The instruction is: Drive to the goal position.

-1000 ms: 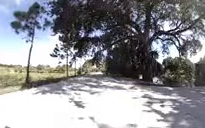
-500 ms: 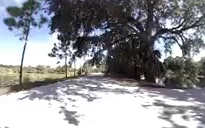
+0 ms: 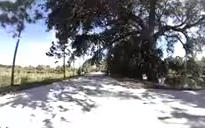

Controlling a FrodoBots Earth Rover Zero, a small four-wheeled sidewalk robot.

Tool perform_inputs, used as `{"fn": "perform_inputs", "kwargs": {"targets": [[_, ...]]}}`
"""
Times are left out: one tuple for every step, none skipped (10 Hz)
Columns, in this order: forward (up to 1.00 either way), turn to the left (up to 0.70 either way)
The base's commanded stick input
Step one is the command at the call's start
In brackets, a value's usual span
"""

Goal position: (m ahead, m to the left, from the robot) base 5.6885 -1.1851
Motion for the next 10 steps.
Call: {"fn": "perform_inputs", "kwargs": {"targets": [[0.85, 0.0], [0.85, 0.15], [0.85, 0.3], [0.85, 0.09], [0.85, 0.0], [0.85, 0.0], [0.85, 0.0], [0.85, 0.0], [0.85, 0.0], [0.85, 0.0]]}}
